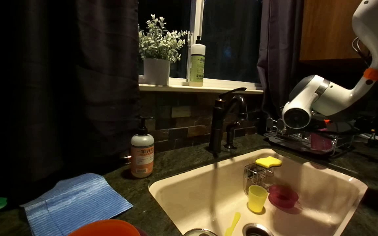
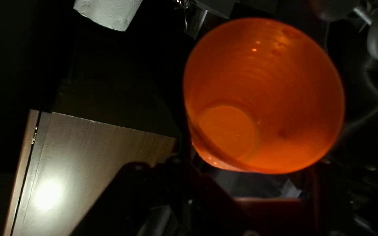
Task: Put the orange cup on the dishrack.
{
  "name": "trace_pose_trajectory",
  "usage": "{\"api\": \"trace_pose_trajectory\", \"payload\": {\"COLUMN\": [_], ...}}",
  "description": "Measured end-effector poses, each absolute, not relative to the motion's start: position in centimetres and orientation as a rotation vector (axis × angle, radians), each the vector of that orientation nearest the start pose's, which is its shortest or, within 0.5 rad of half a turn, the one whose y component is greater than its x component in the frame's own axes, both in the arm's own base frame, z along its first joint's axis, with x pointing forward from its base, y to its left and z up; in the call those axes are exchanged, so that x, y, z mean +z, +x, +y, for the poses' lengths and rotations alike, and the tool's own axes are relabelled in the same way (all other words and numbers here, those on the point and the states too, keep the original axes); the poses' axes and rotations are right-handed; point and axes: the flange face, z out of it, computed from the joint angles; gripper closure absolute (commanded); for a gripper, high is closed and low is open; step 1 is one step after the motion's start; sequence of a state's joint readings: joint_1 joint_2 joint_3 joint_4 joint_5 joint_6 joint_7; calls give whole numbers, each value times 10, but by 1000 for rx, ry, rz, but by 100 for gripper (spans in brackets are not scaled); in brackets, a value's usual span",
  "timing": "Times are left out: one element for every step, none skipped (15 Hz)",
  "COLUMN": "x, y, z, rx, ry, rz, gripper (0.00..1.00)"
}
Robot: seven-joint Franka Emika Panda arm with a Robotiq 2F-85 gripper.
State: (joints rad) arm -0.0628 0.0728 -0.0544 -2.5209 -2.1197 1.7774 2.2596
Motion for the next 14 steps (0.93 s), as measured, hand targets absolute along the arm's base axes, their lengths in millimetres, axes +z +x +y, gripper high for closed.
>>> {"api": "trace_pose_trajectory", "payload": {"x": [290,291,291,291,291,290,288,287,285,284,283,282,280,279], "y": [459,459,460,460,460,460,461,461,462,463,465,467,468,470], "z": [-130,-132,-134,-135,-136,-136,-136,-136,-136,-136,-137,-137,-137,-137], "rx": [1281,1279,1278,1277,1275,1273,1271,1268,1266,1265,1264,1264,1263,1262], "ry": [1519,1515,1513,1511,1510,1511,1513,1515,1516,1517,1518,1518,1519,1520], "rz": [-551,-554,-557,-560,-560,-559,-557,-555,-554,-553,-551,-550,-549,-548], "gripper": [58,58,58,58,58,58,58,58,58,58,58,58,58,58]}}
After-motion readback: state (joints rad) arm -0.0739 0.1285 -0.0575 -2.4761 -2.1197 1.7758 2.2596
